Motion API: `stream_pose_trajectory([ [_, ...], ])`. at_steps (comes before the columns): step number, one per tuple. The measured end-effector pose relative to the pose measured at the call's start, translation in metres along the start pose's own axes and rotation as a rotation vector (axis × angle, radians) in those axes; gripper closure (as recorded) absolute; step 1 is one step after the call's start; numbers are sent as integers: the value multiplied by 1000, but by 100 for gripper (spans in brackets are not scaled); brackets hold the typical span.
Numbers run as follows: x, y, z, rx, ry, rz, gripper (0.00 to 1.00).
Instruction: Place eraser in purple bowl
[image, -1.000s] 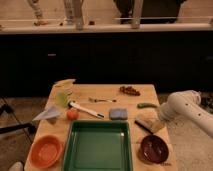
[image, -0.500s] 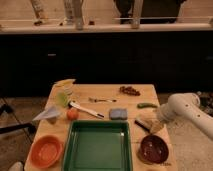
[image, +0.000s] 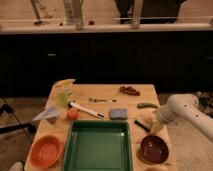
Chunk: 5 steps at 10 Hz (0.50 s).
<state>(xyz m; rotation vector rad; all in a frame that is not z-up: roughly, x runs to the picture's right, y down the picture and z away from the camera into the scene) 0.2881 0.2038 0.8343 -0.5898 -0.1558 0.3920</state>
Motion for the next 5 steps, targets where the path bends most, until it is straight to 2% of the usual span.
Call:
stream_pose_trajectory([
  [5, 4, -1, 9, -20, 15, -15, 20],
])
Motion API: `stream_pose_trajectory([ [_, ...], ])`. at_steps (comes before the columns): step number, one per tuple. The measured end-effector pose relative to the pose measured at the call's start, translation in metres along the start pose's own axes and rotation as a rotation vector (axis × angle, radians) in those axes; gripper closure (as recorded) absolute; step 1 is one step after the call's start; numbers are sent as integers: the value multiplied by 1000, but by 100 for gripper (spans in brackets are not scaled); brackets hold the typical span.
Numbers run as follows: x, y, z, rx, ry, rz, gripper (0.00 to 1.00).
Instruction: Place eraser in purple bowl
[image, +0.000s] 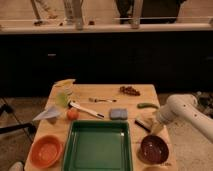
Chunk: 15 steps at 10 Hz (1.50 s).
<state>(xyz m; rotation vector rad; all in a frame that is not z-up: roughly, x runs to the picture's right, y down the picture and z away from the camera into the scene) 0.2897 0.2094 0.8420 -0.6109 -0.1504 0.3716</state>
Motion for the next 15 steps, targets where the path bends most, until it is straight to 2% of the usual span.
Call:
stream_pose_trajectory([
  [2, -2, 0, 3, -8, 6, -16, 20],
  [3, -4, 0, 5, -17, 11, -28, 23],
  [6, -7, 1, 7, -37, 19, -48, 52],
  [10, -10, 1, 6, -44, 11, -67, 92],
  [11, -10, 1, 5, -44, 9, -69, 98],
  [15, -12, -4, -4, -24, -10, -75, 100],
])
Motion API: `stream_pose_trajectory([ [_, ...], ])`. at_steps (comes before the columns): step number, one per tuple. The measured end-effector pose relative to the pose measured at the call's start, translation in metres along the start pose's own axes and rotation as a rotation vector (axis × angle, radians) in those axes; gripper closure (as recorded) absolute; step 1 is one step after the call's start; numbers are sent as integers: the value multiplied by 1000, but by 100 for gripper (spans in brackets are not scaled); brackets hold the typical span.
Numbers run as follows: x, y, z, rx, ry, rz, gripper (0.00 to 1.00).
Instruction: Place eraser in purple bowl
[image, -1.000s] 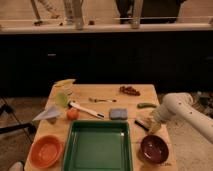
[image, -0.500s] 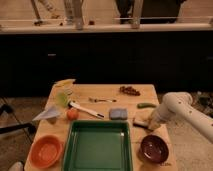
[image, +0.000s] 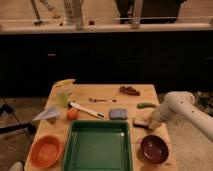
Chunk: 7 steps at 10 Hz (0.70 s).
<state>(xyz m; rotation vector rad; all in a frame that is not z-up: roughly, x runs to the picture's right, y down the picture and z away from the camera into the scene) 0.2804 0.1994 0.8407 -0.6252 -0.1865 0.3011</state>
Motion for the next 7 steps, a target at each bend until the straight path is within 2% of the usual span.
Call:
stream_pose_trajectory([
  [4, 3, -11, -16, 50, -22, 24, 100],
  [7, 9, -18, -35, 109, -50, 61, 100],
])
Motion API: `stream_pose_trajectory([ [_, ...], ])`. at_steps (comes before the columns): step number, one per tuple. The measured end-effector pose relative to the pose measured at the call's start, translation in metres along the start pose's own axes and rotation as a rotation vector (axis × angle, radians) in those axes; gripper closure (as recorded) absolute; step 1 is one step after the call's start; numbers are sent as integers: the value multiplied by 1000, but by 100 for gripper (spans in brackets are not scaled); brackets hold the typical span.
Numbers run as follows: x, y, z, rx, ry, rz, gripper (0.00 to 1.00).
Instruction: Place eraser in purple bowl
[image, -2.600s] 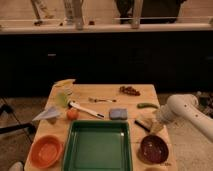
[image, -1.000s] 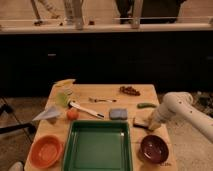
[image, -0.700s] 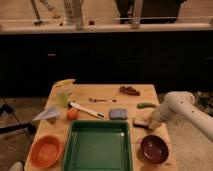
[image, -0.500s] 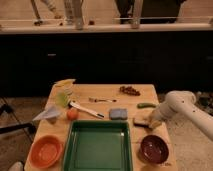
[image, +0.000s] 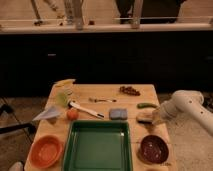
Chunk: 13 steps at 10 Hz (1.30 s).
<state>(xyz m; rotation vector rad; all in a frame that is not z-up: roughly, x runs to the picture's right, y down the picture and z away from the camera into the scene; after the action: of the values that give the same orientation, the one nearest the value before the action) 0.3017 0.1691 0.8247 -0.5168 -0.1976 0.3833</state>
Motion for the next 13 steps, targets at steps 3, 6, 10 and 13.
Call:
stream_pose_trajectory([
  [3, 1, -4, -20, 53, -36, 20, 100],
  [6, 0, -5, -35, 91, -76, 22, 100],
  [10, -15, 3, -77, 124, -186, -41, 100],
  [13, -26, 28, -104, 105, -247, -182, 100],
])
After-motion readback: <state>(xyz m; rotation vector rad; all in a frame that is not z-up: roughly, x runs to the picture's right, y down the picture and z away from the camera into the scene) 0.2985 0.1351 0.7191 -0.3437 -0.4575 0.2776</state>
